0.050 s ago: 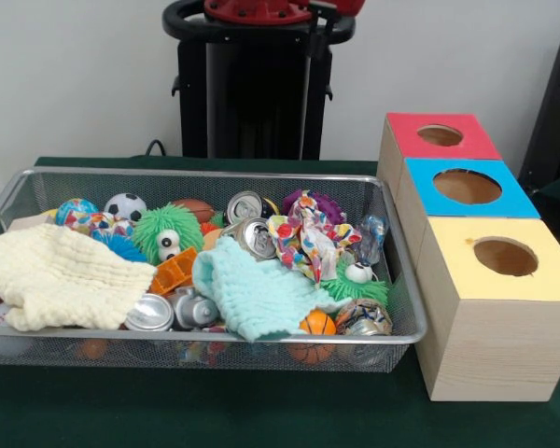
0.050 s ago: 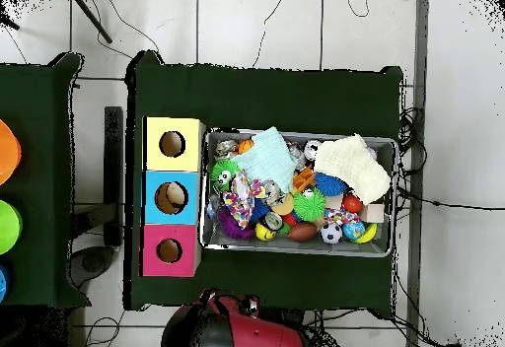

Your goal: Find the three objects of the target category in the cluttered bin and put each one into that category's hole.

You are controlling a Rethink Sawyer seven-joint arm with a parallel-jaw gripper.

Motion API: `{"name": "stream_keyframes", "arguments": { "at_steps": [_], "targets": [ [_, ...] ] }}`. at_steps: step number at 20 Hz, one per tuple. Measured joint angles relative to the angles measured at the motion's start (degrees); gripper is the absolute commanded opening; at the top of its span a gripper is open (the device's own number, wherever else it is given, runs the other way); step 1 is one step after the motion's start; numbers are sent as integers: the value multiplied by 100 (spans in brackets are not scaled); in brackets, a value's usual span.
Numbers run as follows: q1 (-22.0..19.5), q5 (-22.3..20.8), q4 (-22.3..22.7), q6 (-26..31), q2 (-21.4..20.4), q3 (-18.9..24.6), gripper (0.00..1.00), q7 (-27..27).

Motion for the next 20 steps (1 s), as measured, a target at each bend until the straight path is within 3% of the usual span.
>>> {"name": "stream_keyframes", "arguments": {
  "at_steps": [20],
  "targets": [
    [-57, 3, 305, -713, 404, 346, 0, 0]
  ]
}}
